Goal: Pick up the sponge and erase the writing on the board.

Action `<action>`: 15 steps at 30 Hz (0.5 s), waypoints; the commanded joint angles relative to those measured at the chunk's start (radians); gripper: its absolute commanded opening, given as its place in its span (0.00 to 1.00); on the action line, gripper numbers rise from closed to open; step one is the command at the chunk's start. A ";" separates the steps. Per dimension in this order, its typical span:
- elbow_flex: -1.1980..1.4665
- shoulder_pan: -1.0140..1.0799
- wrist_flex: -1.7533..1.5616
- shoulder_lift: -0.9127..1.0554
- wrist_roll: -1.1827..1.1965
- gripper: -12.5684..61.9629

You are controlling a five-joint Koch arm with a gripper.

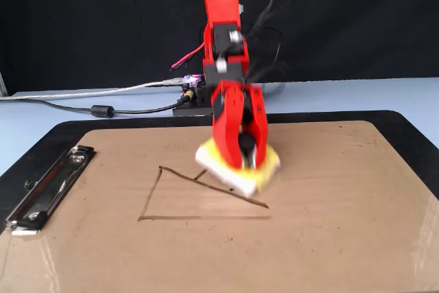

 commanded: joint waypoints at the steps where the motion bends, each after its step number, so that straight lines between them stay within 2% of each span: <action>1: -0.156 -0.003 -0.075 -0.235 0.000 0.06; 3: -0.291 0.000 -0.081 -0.357 -0.002 0.06; 5: -0.290 0.003 -0.066 -0.337 -0.002 0.06; 11: 0.244 0.003 -0.060 0.190 0.003 0.06; 13: 0.304 -0.002 -0.074 0.224 0.002 0.06; 15: 0.179 -0.003 -0.080 0.115 -0.005 0.06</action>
